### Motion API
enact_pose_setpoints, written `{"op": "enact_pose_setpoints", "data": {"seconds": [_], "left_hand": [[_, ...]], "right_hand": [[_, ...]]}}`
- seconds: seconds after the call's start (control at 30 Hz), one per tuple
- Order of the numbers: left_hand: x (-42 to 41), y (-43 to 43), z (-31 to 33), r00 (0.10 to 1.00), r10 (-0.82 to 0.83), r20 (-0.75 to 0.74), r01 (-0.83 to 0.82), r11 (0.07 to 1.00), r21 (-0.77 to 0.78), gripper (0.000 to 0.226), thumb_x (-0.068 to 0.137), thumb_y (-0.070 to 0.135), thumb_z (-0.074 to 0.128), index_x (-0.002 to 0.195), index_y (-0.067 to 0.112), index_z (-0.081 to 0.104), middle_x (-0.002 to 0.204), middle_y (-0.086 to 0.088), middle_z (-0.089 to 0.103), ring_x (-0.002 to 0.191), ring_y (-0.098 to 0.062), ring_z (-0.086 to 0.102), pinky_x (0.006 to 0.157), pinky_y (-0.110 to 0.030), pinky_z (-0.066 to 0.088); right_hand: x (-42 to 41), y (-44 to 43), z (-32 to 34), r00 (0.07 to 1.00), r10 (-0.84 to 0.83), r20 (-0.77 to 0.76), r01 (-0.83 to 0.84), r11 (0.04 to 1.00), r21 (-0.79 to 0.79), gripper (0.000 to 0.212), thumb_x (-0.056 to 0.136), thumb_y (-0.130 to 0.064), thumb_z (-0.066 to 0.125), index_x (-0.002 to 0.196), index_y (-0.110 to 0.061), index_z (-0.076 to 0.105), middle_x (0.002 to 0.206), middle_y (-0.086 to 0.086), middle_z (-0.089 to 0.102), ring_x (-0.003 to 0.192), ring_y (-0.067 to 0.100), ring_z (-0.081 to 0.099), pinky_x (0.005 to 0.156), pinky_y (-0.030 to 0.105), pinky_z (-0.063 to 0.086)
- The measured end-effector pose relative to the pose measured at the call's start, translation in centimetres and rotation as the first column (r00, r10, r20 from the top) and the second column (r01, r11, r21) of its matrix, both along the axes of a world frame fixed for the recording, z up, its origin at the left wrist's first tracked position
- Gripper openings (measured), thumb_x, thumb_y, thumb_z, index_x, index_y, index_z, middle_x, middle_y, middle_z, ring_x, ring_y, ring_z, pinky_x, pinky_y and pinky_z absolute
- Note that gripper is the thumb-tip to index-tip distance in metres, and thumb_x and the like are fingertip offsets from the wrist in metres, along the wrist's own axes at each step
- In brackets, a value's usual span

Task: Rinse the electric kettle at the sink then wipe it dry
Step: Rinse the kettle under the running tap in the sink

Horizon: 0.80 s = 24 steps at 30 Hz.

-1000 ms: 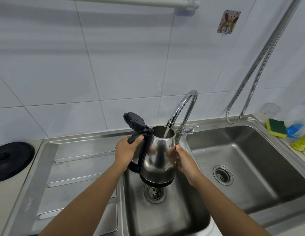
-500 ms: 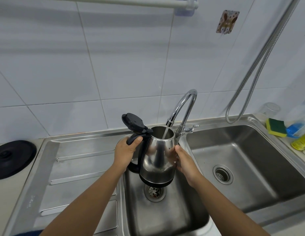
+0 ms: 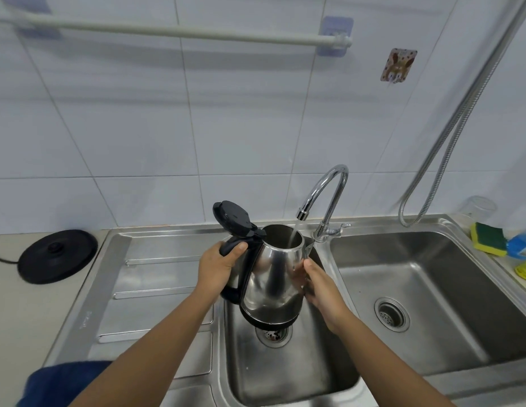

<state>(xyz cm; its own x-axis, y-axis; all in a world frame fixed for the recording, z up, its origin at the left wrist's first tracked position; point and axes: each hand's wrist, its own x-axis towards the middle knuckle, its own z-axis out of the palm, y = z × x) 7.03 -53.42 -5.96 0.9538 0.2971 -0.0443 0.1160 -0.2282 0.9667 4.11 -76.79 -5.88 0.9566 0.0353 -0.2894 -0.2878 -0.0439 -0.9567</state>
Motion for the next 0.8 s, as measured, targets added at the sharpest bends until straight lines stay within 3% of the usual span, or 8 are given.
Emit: {"op": "enact_pose_setpoints", "data": {"seconds": [0.13,0.2,0.27,0.33,0.4,0.47,0.67,0.8], "left_hand": [[0.3,-1.1,-0.3,1.0,0.001,0.006,-0.001,1.0,0.01,0.03,0.085,0.046,0.069,0.073,0.02,0.058,0.067,0.002,0.062,0.065,-0.017,0.057,0.059,-0.028,0.041],[0.5,-1.8,-0.6,1.0,0.0,0.025,-0.001,0.999,0.035,0.028,0.083,0.046,0.071,0.074,0.022,0.059,0.07,0.003,0.064,0.066,-0.013,0.059,0.059,-0.025,0.041],[0.8,-2.4,-0.9,0.999,-0.001,0.036,-0.002,0.998,0.061,0.025,0.082,0.046,0.072,0.076,0.025,0.06,0.075,0.003,0.068,0.071,-0.011,0.062,0.06,-0.023,0.042],[1.1,-2.9,-1.1,0.999,0.014,0.041,-0.016,0.998,0.059,0.019,0.082,0.045,0.073,0.077,0.03,0.061,0.078,0.007,0.069,0.075,-0.006,0.063,0.061,-0.019,0.042],[1.4,-3.2,-1.2,0.998,0.037,0.048,-0.04,0.997,0.059,0.019,0.08,0.047,0.074,0.077,0.034,0.06,0.077,0.011,0.069,0.074,-0.001,0.063,0.06,-0.014,0.042],[1.6,-3.2,-1.1,0.997,0.055,0.056,-0.059,0.997,0.058,0.026,0.073,0.056,0.072,0.075,0.034,0.06,0.074,0.013,0.068,0.069,0.002,0.062,0.058,-0.011,0.042],[2.1,-3.1,-1.1,0.997,0.06,0.043,-0.062,0.997,0.052,0.017,0.081,0.041,0.074,0.08,0.028,0.064,0.075,0.005,0.07,0.07,-0.004,0.063,0.06,-0.013,0.044],[1.6,-3.2,-0.5,0.995,0.07,0.069,-0.075,0.995,0.064,0.015,0.082,0.04,0.074,0.08,0.029,0.064,0.073,0.009,0.068,0.064,0.007,0.061,0.058,-0.007,0.043]], "right_hand": [[2.4,-1.4,-0.3,0.997,-0.064,-0.046,0.067,0.995,0.074,0.031,0.105,-0.034,0.044,0.111,-0.024,0.072,0.122,0.005,0.072,0.127,0.029,0.057,0.109,0.042,0.039],[4.9,-2.9,-0.4,0.977,-0.203,0.072,0.211,0.967,-0.145,0.039,0.105,-0.027,0.045,0.142,-0.02,0.053,0.153,0.005,0.048,0.144,0.025,0.038,0.114,0.037,0.028],[7.8,-5.2,-0.7,0.959,-0.144,0.246,0.263,0.782,-0.565,0.056,0.105,-0.026,0.043,0.158,-0.017,0.026,0.168,0.005,0.015,0.153,0.027,0.015,0.121,0.042,0.014],[10.2,-7.1,-2.0,0.976,0.017,0.219,0.182,0.493,-0.851,0.066,0.105,-0.034,0.039,0.16,-0.014,0.008,0.169,0.006,0.0,0.154,0.033,0.003,0.122,0.049,0.005],[11.9,-8.1,-3.4,0.986,0.104,0.131,0.098,0.28,-0.955,0.073,0.105,-0.042,0.035,0.16,-0.012,-0.004,0.168,0.009,-0.01,0.153,0.036,-0.005,0.121,0.054,-0.001],[13.2,-8.5,-4.4,0.981,0.136,0.139,0.112,0.189,-0.976,0.078,0.104,-0.044,0.035,0.158,-0.009,-0.009,0.167,0.01,-0.015,0.153,0.036,-0.008,0.12,0.056,-0.002],[16.2,-9.0,-3.9,0.985,0.133,0.111,0.098,0.106,-0.99,0.083,0.103,-0.049,0.032,0.155,-0.009,-0.018,0.165,0.01,-0.022,0.153,0.036,-0.011,0.12,0.056,-0.004],[15.4,-8.3,-2.7,0.983,0.109,0.148,0.107,0.315,-0.943,0.081,0.103,-0.05,0.035,0.159,-0.011,-0.009,0.167,0.009,-0.015,0.153,0.038,-0.006,0.121,0.056,-0.001]]}}
